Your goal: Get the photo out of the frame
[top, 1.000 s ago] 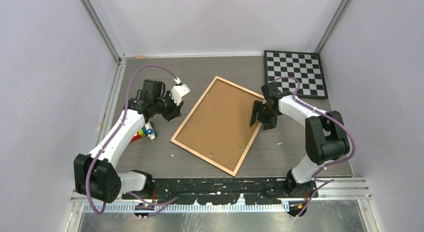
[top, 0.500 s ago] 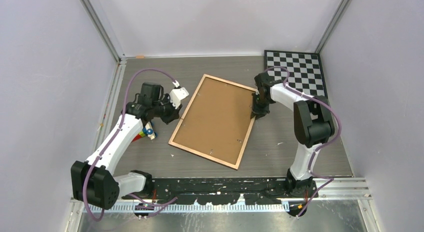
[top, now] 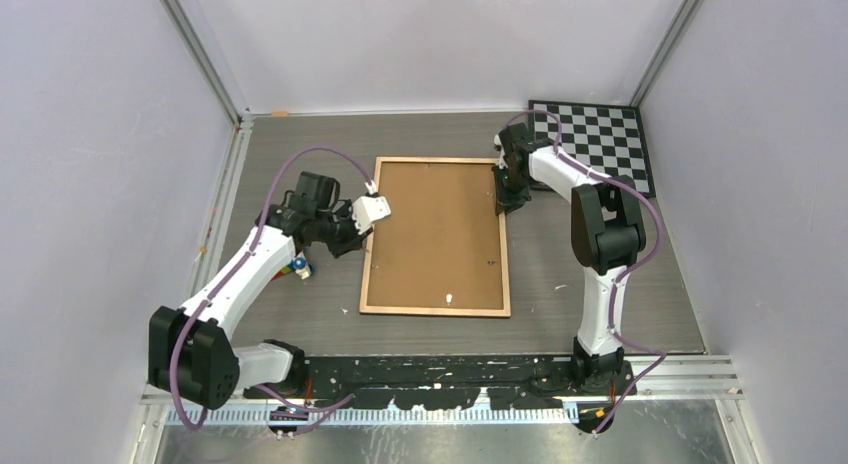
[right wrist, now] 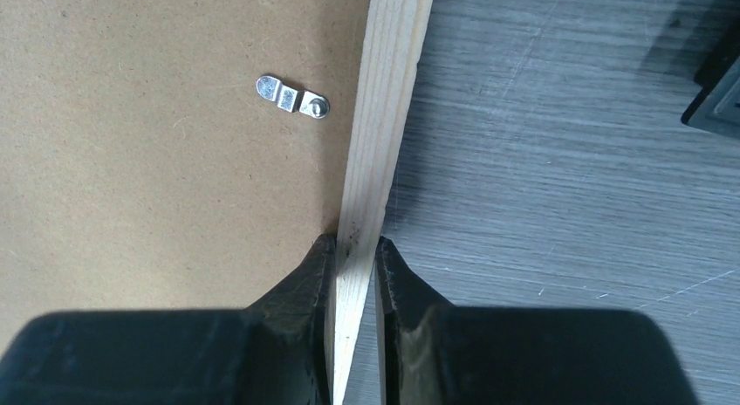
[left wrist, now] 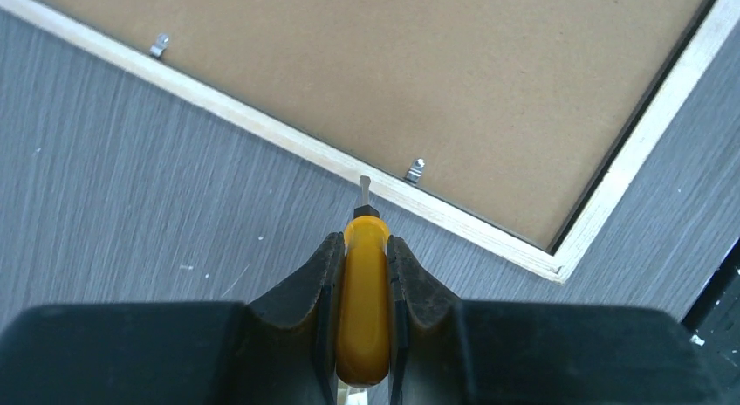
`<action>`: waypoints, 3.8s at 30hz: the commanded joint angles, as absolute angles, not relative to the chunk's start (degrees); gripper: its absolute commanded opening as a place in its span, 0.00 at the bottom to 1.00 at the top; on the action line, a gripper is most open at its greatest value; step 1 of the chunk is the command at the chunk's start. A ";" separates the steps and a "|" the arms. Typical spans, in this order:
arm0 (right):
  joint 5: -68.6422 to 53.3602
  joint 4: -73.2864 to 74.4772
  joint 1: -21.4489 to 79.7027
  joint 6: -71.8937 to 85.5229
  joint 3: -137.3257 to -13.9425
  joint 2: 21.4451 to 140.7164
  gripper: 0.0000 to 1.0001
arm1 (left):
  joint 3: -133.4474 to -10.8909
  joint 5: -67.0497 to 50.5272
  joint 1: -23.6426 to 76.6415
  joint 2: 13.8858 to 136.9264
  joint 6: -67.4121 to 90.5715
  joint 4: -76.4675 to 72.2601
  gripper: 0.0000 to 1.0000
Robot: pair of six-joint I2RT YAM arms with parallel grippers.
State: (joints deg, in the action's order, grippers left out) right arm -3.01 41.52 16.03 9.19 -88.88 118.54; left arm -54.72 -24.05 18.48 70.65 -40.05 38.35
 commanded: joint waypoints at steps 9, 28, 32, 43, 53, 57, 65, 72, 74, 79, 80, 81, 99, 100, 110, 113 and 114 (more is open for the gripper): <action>-1.06 41.48 16.39 13.17 -88.90 120.46 0.01 | -54.22 -21.51 25.85 72.15 -46.52 38.51 0.00; -0.40 41.31 16.38 14.89 -88.91 121.11 0.01 | -52.45 -16.19 28.76 73.98 -51.41 39.06 0.00; -0.18 41.22 16.37 14.93 -88.99 121.18 0.01 | -52.08 -16.11 29.46 73.41 -53.43 40.79 0.00; 2.23 41.35 16.30 15.73 -89.81 122.42 0.00 | -55.47 -20.57 30.31 74.30 -53.95 47.90 0.00; 2.26 41.39 16.35 15.95 -89.91 122.78 0.01 | -54.65 -21.05 30.34 74.91 -50.64 44.85 0.00; 2.10 41.40 16.31 16.00 -89.91 122.96 0.01 | -54.57 -22.26 30.40 75.07 -48.05 42.96 0.00; 1.92 41.51 16.41 16.16 -90.35 123.31 0.01 | -54.76 -25.83 31.51 75.23 -44.87 42.15 0.00; 1.26 41.48 16.31 16.11 -90.31 123.19 0.01 | -54.78 -24.18 31.64 76.17 -41.75 38.95 0.00; 0.81 41.40 16.34 15.92 -90.11 122.99 0.01 | -54.90 -24.06 31.64 76.20 -41.08 38.52 0.00; 0.78 41.93 16.42 15.26 -90.09 121.82 0.02 | -56.55 -23.91 31.28 74.66 -41.66 41.99 0.00; -1.20 42.31 16.40 15.03 -90.25 121.56 0.05 | -57.00 -24.03 31.02 73.91 -41.74 43.02 0.00; -1.73 42.81 16.31 14.81 -90.39 121.22 0.11 | -57.38 -24.42 30.62 73.27 -41.89 44.07 0.00; -8.00 49.27 15.20 11.44 -85.04 113.48 0.74 | -56.27 -21.66 26.98 72.73 -45.96 45.03 0.00; -8.46 49.09 15.16 11.68 -84.22 113.27 0.74 | -56.12 -21.51 27.03 72.89 -45.82 44.23 0.00; -13.35 48.60 15.27 12.09 -82.11 113.55 0.72 | -55.69 -21.95 27.52 76.30 -44.15 38.59 0.00; -13.55 48.95 15.26 11.35 -82.43 114.05 0.72 | -55.80 -22.14 27.92 77.22 -43.66 37.95 0.00; -13.54 48.95 15.28 11.09 -82.45 114.20 0.72 | -55.74 -22.28 27.99 77.37 -43.45 37.66 0.00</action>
State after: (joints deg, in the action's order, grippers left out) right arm -11.77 48.21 15.20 12.36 -82.43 115.11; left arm -55.79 -21.43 27.40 76.51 -44.77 41.01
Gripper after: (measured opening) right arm 0.726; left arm 0.195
